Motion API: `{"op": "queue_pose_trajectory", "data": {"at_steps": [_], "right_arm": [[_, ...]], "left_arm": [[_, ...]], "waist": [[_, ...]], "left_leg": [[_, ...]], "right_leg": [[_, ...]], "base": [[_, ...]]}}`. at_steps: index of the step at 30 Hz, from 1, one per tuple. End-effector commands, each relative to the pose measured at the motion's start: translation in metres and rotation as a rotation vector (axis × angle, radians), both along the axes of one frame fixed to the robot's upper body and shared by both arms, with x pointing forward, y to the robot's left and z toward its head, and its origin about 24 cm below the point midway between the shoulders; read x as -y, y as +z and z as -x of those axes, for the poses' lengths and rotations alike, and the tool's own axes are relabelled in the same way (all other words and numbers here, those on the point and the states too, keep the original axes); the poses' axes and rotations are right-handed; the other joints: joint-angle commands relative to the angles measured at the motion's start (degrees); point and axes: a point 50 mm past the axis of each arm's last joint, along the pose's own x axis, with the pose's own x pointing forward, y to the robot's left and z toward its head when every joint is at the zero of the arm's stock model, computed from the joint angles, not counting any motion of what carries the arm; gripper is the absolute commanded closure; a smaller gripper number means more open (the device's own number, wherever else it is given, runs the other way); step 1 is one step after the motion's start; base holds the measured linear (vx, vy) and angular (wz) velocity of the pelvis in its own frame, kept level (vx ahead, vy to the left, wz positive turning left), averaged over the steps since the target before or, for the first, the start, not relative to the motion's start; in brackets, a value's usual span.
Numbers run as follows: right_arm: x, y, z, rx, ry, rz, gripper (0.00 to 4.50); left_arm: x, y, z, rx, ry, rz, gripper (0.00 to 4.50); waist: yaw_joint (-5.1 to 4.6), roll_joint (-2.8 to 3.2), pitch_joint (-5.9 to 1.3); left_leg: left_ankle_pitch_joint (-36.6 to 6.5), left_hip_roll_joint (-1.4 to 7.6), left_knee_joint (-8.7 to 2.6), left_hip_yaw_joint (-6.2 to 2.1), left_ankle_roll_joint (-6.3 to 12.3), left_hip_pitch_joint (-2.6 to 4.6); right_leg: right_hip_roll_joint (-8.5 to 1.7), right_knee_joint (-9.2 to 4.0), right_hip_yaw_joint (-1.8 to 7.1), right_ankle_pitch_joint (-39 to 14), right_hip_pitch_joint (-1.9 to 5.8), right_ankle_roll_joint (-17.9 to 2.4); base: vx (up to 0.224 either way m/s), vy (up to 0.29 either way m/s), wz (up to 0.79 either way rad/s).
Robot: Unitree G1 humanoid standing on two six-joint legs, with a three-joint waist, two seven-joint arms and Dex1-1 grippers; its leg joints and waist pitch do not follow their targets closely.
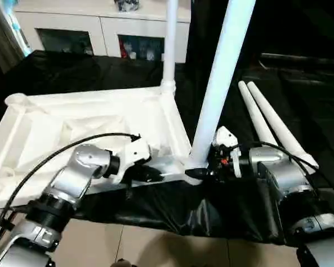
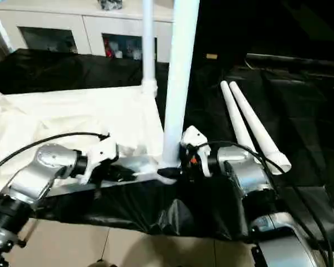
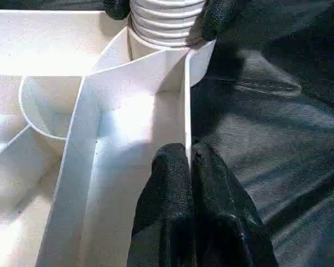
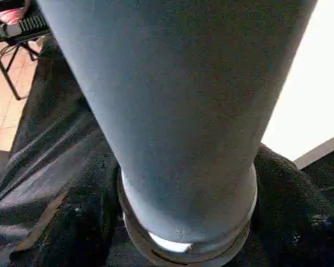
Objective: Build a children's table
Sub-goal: Rotate leg to tighten
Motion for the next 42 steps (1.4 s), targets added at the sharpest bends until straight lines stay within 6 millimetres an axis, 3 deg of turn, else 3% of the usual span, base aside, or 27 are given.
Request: {"op": "queue_pose_trajectory", "data": {"at_steps": [1, 7, 10, 12, 13, 15, 18, 21, 24, 26, 28, 32, 38, 42], "right_arm": [[-0.01, 0.002, 0.005, -0.001, 0.07, -0.015, 1.56], [-0.014, -0.002, 0.007, -0.011, 0.033, -0.039, 1.7], [-0.019, -0.007, 0.002, 0.006, -0.063, -0.053, 1.73], [-0.025, -0.013, -0.006, 0.024, -0.196, -0.057, 1.74], [-0.031, -0.019, -0.019, 0.044, -0.41, -0.061, 1.74], [-0.033, -0.022, -0.025, 0.044, -0.514, -0.067, 1.74], [-0.039, -0.025, -0.032, 0.033, -0.665, -0.077, 1.75], [-0.057, -0.023, -0.038, 0.029, -0.781, -0.116, 1.75], [-0.067, -0.019, -0.04, 0.036, -0.788, -0.153, 1.75], [-0.07, -0.018, -0.04, 0.033, -0.764, -0.165, 1.19], [-0.067, -0.019, -0.04, 0.033, -0.742, -0.166, 1.02], [-0.053, -0.018, -0.038, 0.078, -0.673, -0.13, 0.61], [-0.033, -0.013, -0.03, 0.115, -0.485, -0.111, 0.61], [-0.016, -0.009, -0.02, 0.113, -0.3, -0.077, 0.61]], "left_arm": [[0.014, 0.006, 0.003, 0.024, -0.065, 0.039, 4.5], [0.019, 0.007, -0.001, 0.037, -0.014, 0.07, 4.5], [0.026, 0.008, -0.009, 0.067, 0.073, 0.092, 4.5], [0.033, 0.01, -0.017, 0.094, 0.153, 0.104, 4.5], [0.042, 0.012, -0.027, 0.124, 0.252, 0.108, 4.5], [0.046, 0.013, -0.032, 0.134, 0.296, 0.106, 4.5], [0.053, 0.015, -0.038, 0.146, 0.354, 0.11, 4.5], [0.066, 0.018, -0.045, 0.172, 0.436, 0.14, 4.5], [0.075, 0.017, -0.042, 0.182, 0.401, 0.148, 4.5], [0.078, 0.016, -0.04, 0.178, 0.381, 0.146, 4.5], [0.079, 0.014, -0.038, 0.174, 0.359, 0.141, 4.5], [0.074, 0.01, -0.032, 0.169, 0.299, 0.125, 4.5], [0.064, 0.007, -0.025, 0.155, 0.195, 0.109, 4.5], [0.054, 0.007, -0.015, 0.121, 0.07, 0.095, 4.5]], "waist": [[-0.18, -0.26, -4.55], [-0.13, -0.34, -4.7], [-0.28, -0.49, -4.54], [-0.6, -0.42, -4.4], [-0.78, -0.63, -4.43], [-1.38, -0.6, -4.43], [-1.86, -0.3, -4.58], [-1.91, -0.16, -4.92], [-1.72, -0.18, -5.13], [-1.64, -0.07, -5.23], [-1.64, -0.02, -5.08], [-1.67, 0.24, -4.93], [-1.62, 0.18, -5.05], [-1.37, 0.29, -4.87]], "left_leg": [[-11.46, 1.47, -3.81, -0.1, 2.29, 0.69], [-10.18, 1.51, -3.77, -0.1, 2.47, 0.59], [-11.07, 1.29, -3.76, -0.08, 1.82, 0.71], [-11.58, 1.23, -3.83, -0.11, 1.43, 0.62], [-12.12, 1.23, -3.82, -0.17, 0.7, 0.79], [-13.59, 1.01, -3.93, -0.38, -0.61, 0.95], [-13.43, 1.01, -3.87, -0.39, -0.11, 0.83], [-11.62, 0.96, -3.75, -0.28, 0.3, 0.62], [-9.86, 1.01, -3.66, -0.17, 1.31, 0.47], [-8.83, 1.06, -3.62, -0.13, 1.97, 0.38], [-9.34, 1.06, -3.67, -0.09, 2.38, 0.39], [-11.36, 1.11, -3.77, -0.2, 1.99, 0.47], [-10.53, 1.23, -3.65, -0.21, 3.0, 0.31], [-12.2, 1.33, -3.69, -0.19, 3.14, 0.58]], "right_leg": [[-4.41, -4.45, 2.79, -17.83, 3.11, -10.54], [-4.32, -4.22, 2.82, -15.95, 3.15, -10.59], [-4.42, -4.6, 2.75, -18.29, 3.05, -10.3], [-4.39, -4.86, 2.75, -20.19, 2.93, -9.46], [-4.48, -4.94, 2.7, -21.58, 2.79, -9.11], [-4.46, -5.23, 2.49, -24.45, 2.79, -8.4], [-4.51, -5.22, 2.62, -22.35, 2.82, -8.72], [-4.27, -4.55, 2.72, -16.23, 3.08, -10.23], [-4.33, -4.1, 2.75, -12.02, 3.3, -11.35], [-4.29, -3.88, 2.75, -9.3, 3.44, -12.07], [-4.29, -3.91, 2.7, -9.17, 3.49, -12.55], [-4.38, -4.3, 2.68, -12.62, 3.51, -11.96], [-4.3, -3.98, 2.73, -9.33, 3.77, -13.04], [-4.2, -4.24, 2.66, -11.37, 3.67, -13.16]], "base": [[0.0, 0.0, 0.0], [0.0, 0.0, 0.0], [0.0, 0.0, 0.0], [0.0, 0.0, 0.0], [0.0, 0.0, 0.0], [0.0, 0.0, 0.0], [0.0, 0.0, 0.0], [0.0, 0.0, 0.0], [0.0, 0.0, 0.0], [0.0, 0.0, 0.0], [0.0, 0.0, 0.0], [0.0, 0.0, 0.0], [0.0, 0.0, 0.0], [0.0, 0.0, 0.0]]}}
